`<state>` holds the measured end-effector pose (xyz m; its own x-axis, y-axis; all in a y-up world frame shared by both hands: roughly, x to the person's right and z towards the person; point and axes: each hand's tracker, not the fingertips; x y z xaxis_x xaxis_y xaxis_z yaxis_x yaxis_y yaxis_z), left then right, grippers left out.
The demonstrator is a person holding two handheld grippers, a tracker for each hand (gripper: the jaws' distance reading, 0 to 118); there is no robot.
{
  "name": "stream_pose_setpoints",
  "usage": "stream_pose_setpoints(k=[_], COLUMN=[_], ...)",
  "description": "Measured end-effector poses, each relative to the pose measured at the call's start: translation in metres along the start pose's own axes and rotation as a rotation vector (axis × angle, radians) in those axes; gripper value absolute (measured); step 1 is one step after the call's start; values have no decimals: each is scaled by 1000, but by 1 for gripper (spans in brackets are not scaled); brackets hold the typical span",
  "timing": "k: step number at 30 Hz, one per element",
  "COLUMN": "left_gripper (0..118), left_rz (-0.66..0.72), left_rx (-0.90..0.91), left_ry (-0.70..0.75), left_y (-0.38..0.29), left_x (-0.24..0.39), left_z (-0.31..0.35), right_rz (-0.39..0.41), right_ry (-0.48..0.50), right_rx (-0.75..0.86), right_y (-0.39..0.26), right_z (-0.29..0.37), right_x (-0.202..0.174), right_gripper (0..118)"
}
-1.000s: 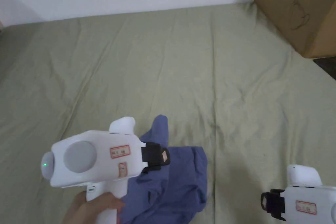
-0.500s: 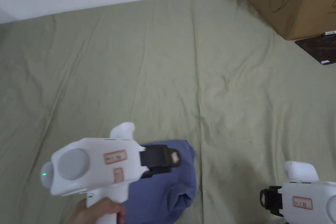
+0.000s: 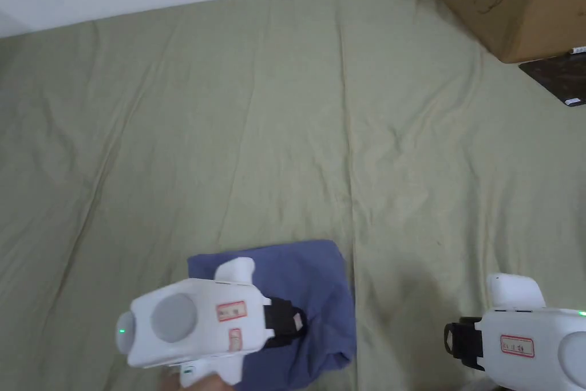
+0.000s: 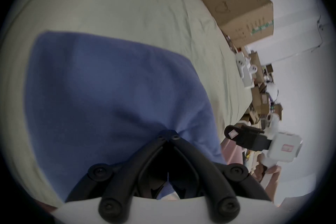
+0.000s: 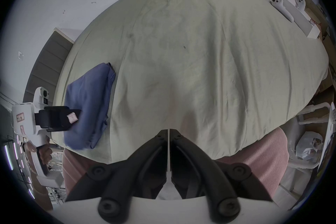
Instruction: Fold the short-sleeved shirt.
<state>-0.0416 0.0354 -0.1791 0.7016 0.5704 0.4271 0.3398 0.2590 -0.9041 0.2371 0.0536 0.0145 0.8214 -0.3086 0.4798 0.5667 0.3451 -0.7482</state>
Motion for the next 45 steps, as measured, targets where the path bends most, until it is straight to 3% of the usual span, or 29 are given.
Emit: stream_pose_setpoints(k=[4,9,17,23,31,37,43,45], left_gripper=[0,0,0,0,0,0,0,0], left_rz=[16,-157,-187,-57,234,328,351,348], left_rx=[-36,-68,-146,14,237,235,223,218], left_ry=[-90,-8,-66,-201,-56,-68,-118,-130], left_y=[-1,-10,-22,-12,-32,-58,-65,-62], left_x=[20,47,53,14,-104,-149,-155,-170], left_z=[-14,-27,-40,22,118,129,118,111], right_rz=[-1,-11,-18,24,115,207,394,393], right_ry=[-8,-19,-18,-15,18,106,156,164], right_rx=[-9,-10,-9,7,-12,-13,-2,-60], right_y=[-3,-6,-6,1,2,10,28,35], right_z=[0,2,6,12,2,-4,-26,-53], right_x=[4,11,9,-7,-48,-96,-157,-169], right_gripper=[2,2,2,2,2,2,2,2])
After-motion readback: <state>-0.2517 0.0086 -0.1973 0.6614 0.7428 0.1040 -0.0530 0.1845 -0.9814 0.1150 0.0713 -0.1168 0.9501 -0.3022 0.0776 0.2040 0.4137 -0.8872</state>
